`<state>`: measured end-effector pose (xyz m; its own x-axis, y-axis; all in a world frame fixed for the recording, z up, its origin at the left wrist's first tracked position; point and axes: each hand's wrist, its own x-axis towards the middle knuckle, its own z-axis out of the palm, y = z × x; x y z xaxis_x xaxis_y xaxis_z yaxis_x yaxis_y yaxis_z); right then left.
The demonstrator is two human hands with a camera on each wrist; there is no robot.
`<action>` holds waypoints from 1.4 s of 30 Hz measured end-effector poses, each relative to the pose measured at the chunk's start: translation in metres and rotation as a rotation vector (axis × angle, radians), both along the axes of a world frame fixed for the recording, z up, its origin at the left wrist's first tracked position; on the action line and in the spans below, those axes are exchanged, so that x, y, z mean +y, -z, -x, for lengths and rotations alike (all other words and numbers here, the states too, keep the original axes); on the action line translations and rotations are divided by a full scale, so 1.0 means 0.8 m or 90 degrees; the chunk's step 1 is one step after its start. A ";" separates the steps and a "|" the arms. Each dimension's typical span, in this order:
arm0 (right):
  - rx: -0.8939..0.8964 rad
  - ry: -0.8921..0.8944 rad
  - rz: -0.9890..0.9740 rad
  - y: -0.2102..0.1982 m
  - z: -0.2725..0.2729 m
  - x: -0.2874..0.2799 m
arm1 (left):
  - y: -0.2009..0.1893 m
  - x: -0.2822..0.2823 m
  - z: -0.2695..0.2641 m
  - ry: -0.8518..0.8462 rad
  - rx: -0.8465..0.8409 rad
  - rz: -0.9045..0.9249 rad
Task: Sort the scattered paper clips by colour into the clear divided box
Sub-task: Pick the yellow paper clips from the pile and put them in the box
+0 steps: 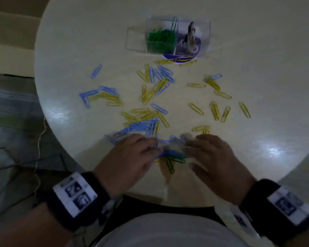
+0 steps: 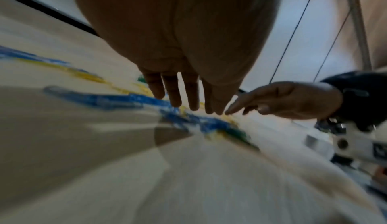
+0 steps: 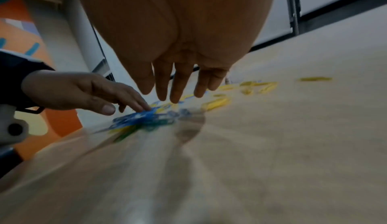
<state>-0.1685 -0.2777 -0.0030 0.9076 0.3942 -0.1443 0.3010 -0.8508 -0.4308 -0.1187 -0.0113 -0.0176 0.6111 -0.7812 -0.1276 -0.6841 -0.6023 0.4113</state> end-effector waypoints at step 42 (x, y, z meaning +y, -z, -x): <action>0.156 0.164 -0.013 0.015 -0.015 0.053 | 0.007 0.023 -0.034 -0.163 -0.043 -0.066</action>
<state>-0.1563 -0.2350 -0.0147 0.9169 0.1614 -0.3652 -0.0377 -0.8756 -0.4815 -0.0918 0.0068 -0.0232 0.7969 -0.5850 -0.1508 -0.5281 -0.7958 0.2964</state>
